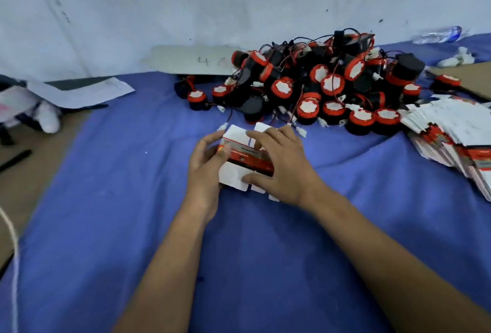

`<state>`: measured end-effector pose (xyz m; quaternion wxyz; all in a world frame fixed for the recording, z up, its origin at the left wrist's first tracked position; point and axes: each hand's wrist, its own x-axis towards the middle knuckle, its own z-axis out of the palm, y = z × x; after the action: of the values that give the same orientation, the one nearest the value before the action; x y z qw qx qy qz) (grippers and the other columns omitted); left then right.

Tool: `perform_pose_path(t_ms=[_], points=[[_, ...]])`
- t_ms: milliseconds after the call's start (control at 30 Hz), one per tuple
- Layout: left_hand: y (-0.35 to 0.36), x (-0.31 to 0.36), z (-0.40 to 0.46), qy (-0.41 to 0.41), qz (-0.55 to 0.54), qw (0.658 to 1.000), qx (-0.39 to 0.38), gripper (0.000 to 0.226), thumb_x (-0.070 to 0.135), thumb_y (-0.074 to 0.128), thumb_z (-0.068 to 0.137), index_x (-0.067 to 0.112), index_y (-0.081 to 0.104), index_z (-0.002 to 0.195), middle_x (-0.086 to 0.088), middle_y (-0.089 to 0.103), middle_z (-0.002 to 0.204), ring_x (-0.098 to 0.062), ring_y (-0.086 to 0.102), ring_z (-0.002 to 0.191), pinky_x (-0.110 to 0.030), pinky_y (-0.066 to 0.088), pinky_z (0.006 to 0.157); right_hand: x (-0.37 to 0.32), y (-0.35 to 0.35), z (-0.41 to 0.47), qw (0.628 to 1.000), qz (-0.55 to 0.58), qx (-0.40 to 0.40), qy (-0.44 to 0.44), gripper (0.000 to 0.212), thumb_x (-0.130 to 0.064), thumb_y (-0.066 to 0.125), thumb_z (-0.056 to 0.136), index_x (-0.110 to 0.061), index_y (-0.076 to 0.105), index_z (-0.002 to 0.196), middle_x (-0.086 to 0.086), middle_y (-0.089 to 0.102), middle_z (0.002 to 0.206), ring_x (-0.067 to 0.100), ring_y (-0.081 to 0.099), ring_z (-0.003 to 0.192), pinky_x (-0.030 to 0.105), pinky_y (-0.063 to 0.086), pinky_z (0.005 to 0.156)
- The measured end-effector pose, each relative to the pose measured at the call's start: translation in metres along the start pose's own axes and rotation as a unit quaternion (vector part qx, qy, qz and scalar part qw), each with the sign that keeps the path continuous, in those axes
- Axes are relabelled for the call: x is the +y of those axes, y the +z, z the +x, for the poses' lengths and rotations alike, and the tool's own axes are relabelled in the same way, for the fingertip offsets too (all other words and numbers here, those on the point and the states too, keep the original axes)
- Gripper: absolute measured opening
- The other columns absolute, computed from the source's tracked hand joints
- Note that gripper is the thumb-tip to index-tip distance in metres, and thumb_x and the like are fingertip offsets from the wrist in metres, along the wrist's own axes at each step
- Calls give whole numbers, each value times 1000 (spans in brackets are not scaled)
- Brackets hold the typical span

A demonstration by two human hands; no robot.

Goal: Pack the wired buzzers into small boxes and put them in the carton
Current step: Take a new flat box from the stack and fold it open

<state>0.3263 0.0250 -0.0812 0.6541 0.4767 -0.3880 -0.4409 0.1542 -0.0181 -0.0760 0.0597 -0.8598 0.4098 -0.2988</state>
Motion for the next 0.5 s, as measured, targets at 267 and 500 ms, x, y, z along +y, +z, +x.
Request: perform_pose_path(t_ms=[267, 500], points=[[-2, 6, -1, -51, -71, 993, -76, 62, 8, 64, 79, 15, 59, 141, -19, 70, 115, -33, 69, 103, -44, 60, 86, 3, -1, -6, 991, 112, -25, 64, 91, -56, 85, 70, -22, 44, 145, -15, 41, 113, 13, 46, 113, 35, 48, 96], [2, 13, -8, -71, -134, 987, -43, 60, 15, 59, 83, 9, 57, 143, -24, 69, 123, -34, 69, 105, -49, 55, 95, -3, -1, -7, 997, 13, -67, 43, 127, -75, 82, 55, -25, 23, 156, -13, 38, 118, 14, 32, 115, 34, 28, 102]])
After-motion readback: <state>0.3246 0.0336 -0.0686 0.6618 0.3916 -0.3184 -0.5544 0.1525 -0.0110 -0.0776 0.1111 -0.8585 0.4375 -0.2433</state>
